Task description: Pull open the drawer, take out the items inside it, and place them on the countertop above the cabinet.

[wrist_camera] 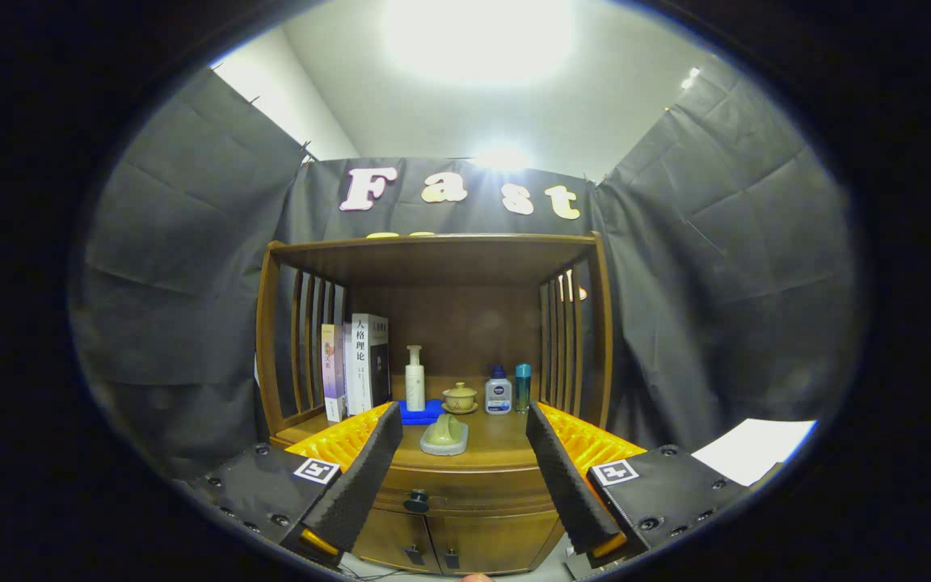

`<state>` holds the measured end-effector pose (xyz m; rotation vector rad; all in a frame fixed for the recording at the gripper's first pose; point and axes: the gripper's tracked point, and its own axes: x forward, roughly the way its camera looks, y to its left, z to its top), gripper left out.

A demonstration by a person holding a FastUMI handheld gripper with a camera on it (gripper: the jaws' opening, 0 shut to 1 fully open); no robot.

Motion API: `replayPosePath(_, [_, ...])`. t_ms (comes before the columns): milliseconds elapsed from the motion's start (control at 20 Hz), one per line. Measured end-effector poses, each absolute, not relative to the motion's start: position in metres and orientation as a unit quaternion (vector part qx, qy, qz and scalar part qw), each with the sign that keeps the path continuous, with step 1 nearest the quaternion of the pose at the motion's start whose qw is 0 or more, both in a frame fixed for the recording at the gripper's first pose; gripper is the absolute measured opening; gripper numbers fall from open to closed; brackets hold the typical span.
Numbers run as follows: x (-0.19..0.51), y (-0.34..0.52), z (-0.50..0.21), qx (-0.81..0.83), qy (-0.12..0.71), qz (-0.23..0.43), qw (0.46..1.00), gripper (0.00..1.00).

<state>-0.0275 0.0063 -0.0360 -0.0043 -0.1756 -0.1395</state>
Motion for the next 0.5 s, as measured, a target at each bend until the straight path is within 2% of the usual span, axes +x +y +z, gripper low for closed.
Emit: replayPosePath(500, [-0.035, 0.005, -0.049, -0.015, -0.077, -0.062, 0.995, 0.97])
